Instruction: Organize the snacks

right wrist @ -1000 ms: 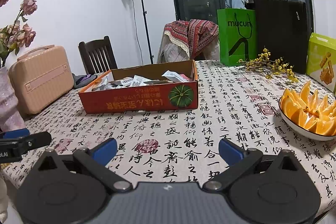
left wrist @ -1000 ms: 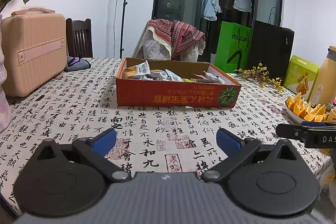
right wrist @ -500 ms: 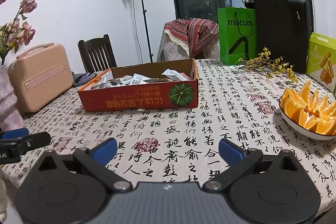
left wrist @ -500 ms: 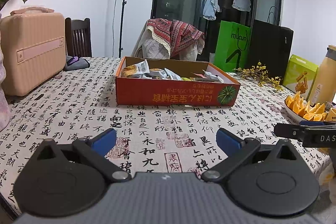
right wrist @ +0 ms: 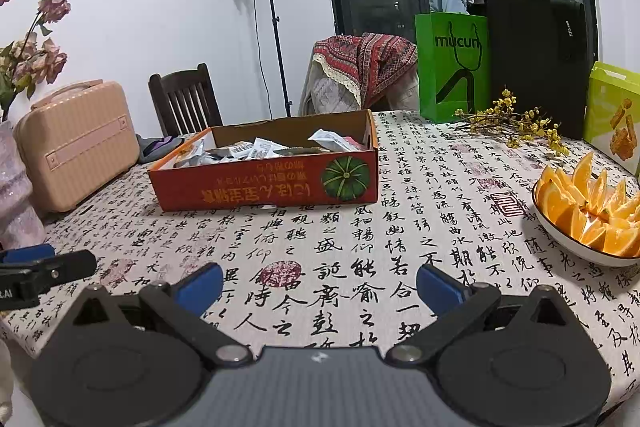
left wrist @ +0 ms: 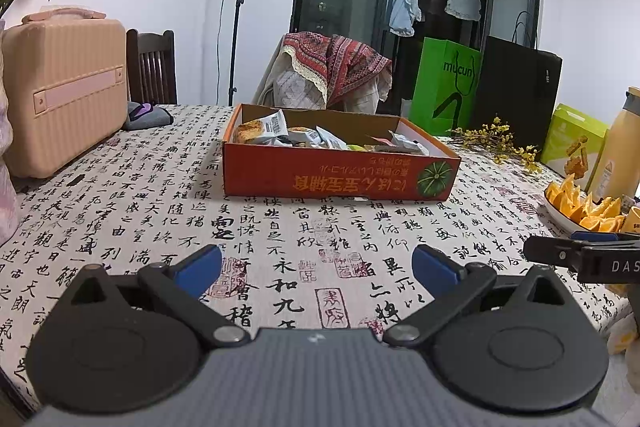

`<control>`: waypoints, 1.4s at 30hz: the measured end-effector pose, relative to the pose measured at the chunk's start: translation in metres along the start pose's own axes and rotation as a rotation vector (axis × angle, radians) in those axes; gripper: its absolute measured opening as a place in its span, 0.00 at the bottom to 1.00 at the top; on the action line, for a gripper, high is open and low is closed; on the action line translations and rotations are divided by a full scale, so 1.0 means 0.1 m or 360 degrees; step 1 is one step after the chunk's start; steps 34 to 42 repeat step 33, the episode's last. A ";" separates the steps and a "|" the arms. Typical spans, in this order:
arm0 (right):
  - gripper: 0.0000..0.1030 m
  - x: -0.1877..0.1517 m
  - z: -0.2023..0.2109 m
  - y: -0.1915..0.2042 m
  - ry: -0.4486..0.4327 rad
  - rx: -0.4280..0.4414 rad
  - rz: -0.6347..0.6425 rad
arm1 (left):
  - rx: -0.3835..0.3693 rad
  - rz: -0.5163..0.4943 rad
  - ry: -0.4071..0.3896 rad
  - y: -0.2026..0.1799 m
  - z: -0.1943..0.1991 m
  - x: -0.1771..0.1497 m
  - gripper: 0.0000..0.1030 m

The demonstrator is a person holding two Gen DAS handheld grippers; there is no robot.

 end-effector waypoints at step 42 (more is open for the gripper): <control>1.00 -0.02 -0.11 -0.03 0.0050 -0.0016 -0.0009 | -0.0007 0.0012 0.0013 0.02 -0.04 0.00 1.00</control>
Point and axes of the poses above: each gripper's, at about its wrist camera, not at the fingertips, and z roughly against the way its jaws point, y to its left, x to its top, the point moved 1 cm from there along -z, roughly the way its jaws point, and after that the axes turned 6 degrees about -z, right-handed, at the moved point
